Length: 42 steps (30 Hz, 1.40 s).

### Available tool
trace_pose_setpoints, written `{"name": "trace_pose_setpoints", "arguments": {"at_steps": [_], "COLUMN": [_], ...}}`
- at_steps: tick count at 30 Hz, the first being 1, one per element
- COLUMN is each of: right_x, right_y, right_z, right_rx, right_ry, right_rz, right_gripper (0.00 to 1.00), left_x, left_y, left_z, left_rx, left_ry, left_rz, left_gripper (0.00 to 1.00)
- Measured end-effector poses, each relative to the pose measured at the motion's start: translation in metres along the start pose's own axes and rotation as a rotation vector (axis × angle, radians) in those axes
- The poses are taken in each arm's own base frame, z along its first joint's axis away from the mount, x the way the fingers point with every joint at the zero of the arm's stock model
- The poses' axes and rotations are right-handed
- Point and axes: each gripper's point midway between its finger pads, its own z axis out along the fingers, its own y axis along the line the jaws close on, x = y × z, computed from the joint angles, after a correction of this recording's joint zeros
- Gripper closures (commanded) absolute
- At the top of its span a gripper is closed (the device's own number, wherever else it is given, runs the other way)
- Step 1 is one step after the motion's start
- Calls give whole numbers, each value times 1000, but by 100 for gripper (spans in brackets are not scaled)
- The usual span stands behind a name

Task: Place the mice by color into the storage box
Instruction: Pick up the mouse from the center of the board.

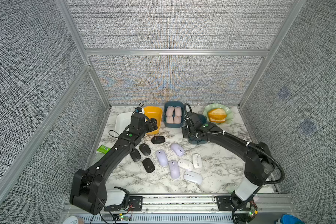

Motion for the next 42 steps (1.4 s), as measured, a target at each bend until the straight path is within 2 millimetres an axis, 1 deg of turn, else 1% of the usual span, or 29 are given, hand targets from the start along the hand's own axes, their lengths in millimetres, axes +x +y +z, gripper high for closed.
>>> {"name": "trace_pose_setpoints", "arguments": {"at_steps": [2, 3, 4, 5, 7, 8, 10, 12, 13, 15, 16, 19, 21, 23, 28, 33, 40, 42], "right_x": [-2, -2, 0, 3, 13, 17, 34, 52, 63, 86, 96, 117, 128, 137, 146, 144, 149, 151], "right_y": [-12, -13, -8, 3, 34, 45, 72, 97, 112, 135, 144, 163, 173, 184, 198, 199, 195, 194], "right_z": [5, 7, 6, 5, 0, -1, -4, -4, -3, -2, -1, 4, 5, 8, 22, 34, 46, 48], "right_rx": [12, 15, -1, -23, -86, -100, -135, -170, -188, -221, -233, -254, -274, -296, -295, -237, -173, -165], "right_ry": [4, 8, 13, 16, 30, 34, 60, 94, 114, 161, 182, 230, 255, 280, 307, 285, 278, 278], "right_rz": [12, 10, -3, -25, -80, -101, -139, -168, -183, -208, -218, -235, -241, -247, -238, -236, -253, -256], "right_gripper": [37, 37, 37, 37, 37, 37, 37, 35, 34, 30, 29, 26, 25, 24, 26, 35, 37, 40], "left_x": [9, 12, 15, 16, 15, 13, 9, 3, -1, -11, -16, -26, -27, -27, -28, -32, -34, -34], "left_y": [-4, -4, -5, -6, -10, -11, -9, 0, 7, 21, 28, 48, 57, 62, 68, 67, 64, 64], "left_z": [8, 10, 12, 12, 12, 11, 10, 7, 5, -2, -7, -21, -28, -34, -38, -37, -35, -35], "left_rx": [28, 34, 43, 48, 61, 63, 40, -7, -40, -99, -125, -195, -226, -241, -259, -257, -251, -250], "left_ry": [49, 62, 75, 80, 87, 83, 75, 61, 49, 13, -9, -74, -104, -129, -168, -178, -173, -175], "left_rz": [1, 1, 0, 0, -1, -1, -4, -18, -28, -55, -61, -82, -98, -102, -111, -114, -114, -114], "left_gripper": [20, 20, 20, 20, 20, 20, 19, 18, 18, 17, 17, 17, 17, 17, 17, 17, 17, 17]}}
